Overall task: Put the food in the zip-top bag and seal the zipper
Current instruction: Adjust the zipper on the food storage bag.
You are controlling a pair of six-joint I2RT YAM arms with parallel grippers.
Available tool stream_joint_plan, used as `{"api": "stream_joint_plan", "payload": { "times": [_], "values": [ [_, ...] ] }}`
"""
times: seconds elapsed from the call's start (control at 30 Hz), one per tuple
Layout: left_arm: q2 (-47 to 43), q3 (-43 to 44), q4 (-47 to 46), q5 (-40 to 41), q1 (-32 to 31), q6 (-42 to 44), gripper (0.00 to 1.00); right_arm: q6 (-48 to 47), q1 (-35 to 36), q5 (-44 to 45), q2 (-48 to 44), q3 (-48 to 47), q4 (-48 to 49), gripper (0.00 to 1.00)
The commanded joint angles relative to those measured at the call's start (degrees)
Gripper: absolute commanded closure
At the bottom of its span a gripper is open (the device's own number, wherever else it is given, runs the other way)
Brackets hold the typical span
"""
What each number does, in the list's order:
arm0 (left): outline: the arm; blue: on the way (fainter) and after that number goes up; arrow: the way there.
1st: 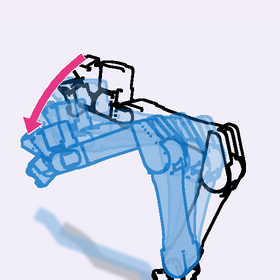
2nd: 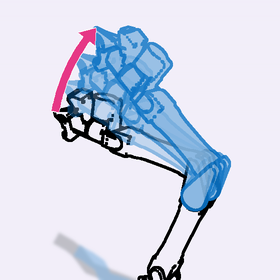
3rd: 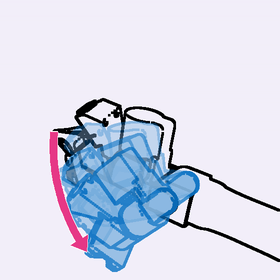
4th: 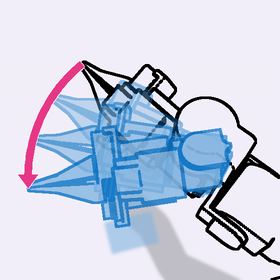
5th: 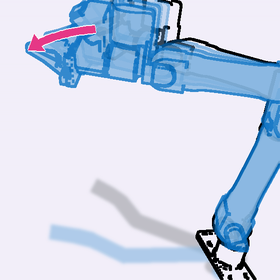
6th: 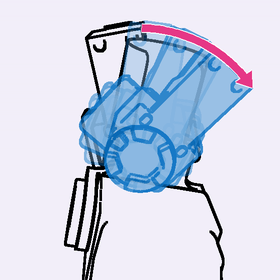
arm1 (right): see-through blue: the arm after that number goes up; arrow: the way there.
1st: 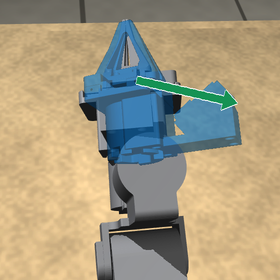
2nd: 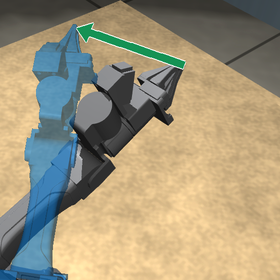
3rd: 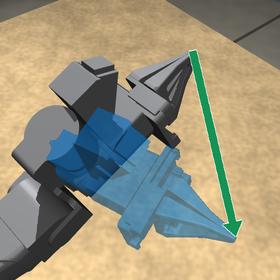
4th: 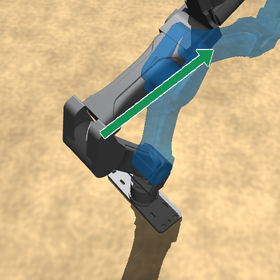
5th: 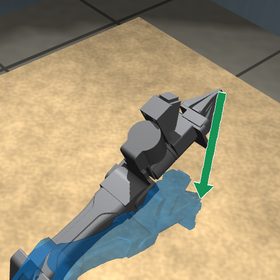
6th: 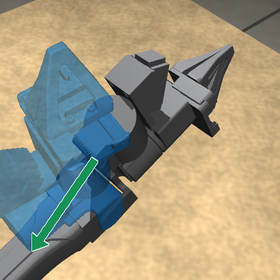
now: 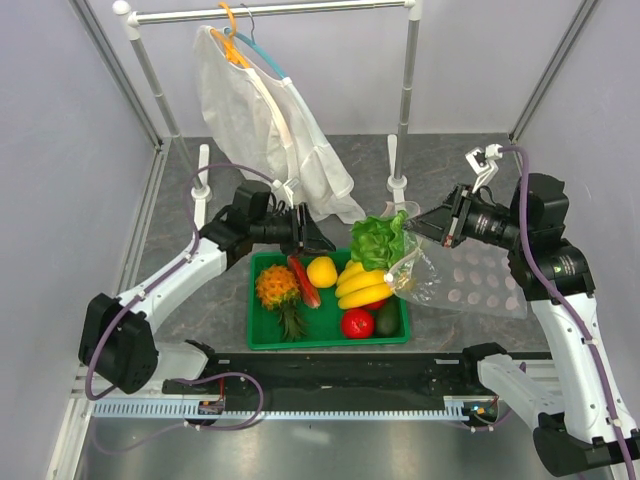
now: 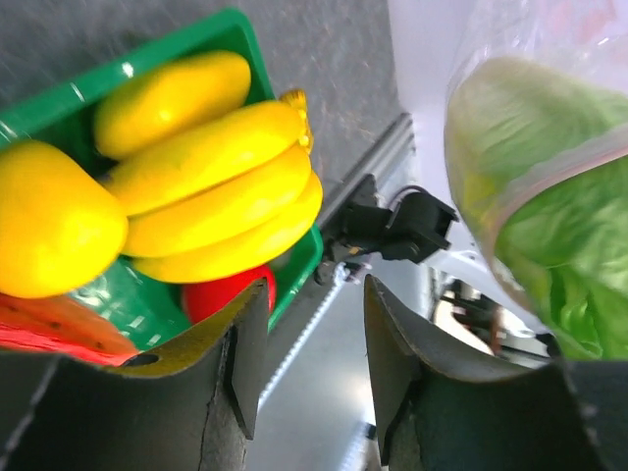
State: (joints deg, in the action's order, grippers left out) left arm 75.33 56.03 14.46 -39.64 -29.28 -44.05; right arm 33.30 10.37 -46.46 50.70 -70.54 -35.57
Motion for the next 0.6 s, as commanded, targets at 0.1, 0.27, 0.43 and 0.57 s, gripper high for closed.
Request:
{"api": "stream_joint_plan", "payload": {
  "times": [0.1, 0.27, 0.43, 0.57],
  "values": [
    [-5.28, -5.58, -19.29, -1.5, -4.37, -12.02, 0.49, 3.79, -0.7, -1.35, -0.07, -1.09, 6.3, 1.0],
    [-4.15, -5.23, -21.75, 0.52, -7.28, -15.09, 0.49, 4.58, -0.88, -1.88, -0.16, 0.05, 7.45, 1.0],
    [-3.17, -5.49, -25.09, 1.32, -7.9, -17.29, 0.49, 4.67, -0.88, -2.32, -0.6, 0.14, 7.62, 1.0],
    [-3.35, -5.93, -27.46, 1.05, -8.6, -18.0, 0.49, 4.93, -0.88, -2.59, -0.34, 0.23, 7.8, 1.0]
  ]
}}
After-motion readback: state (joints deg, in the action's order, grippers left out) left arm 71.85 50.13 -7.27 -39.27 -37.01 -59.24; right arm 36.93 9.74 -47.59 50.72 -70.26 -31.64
